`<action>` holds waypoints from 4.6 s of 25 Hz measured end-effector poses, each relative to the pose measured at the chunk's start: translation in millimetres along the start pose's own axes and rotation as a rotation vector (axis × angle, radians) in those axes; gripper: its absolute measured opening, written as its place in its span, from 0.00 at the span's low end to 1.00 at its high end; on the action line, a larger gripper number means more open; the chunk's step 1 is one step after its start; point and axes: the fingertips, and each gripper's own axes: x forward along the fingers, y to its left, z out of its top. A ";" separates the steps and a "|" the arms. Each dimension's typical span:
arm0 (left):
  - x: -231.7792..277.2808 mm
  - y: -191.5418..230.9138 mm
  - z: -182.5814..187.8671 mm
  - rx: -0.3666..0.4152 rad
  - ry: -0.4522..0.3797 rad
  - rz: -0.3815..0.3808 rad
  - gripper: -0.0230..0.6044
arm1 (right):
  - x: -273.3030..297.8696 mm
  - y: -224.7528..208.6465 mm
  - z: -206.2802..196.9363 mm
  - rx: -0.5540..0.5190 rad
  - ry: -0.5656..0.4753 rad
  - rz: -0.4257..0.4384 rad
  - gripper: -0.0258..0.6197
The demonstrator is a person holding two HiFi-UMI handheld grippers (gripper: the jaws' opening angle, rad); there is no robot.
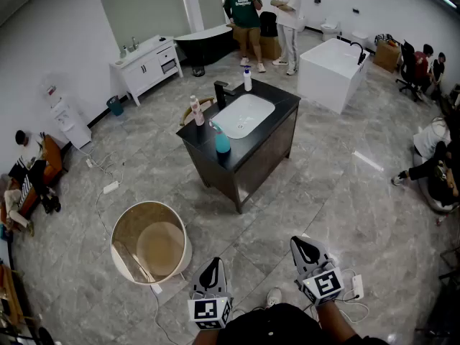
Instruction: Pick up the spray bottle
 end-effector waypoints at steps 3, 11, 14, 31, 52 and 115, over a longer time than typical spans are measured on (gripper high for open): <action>1.6 -3.8 1.7 0.002 0.000 0.000 0.07 | 0.7 -3.7 10.4 0.012 0.012 -0.013 0.03; 5.7 -10.8 0.2 0.002 0.006 0.009 0.07 | 1.1 -8.7 2.3 0.019 0.008 0.012 0.03; 8.8 -15.9 0.8 0.003 0.009 0.014 0.07 | 1.7 -13.5 6.0 0.022 0.003 0.016 0.03; 46.7 -33.6 0.3 -0.028 0.025 0.122 0.07 | 41.3 -51.2 -12.1 0.023 0.039 0.160 0.03; 267.2 114.3 76.3 -0.039 -0.040 0.047 0.07 | 293.6 -100.3 12.4 -0.055 0.059 0.171 0.03; 471.3 231.5 30.2 -0.175 0.241 0.200 0.07 | 648.7 -148.7 -42.8 -0.024 0.127 0.424 0.23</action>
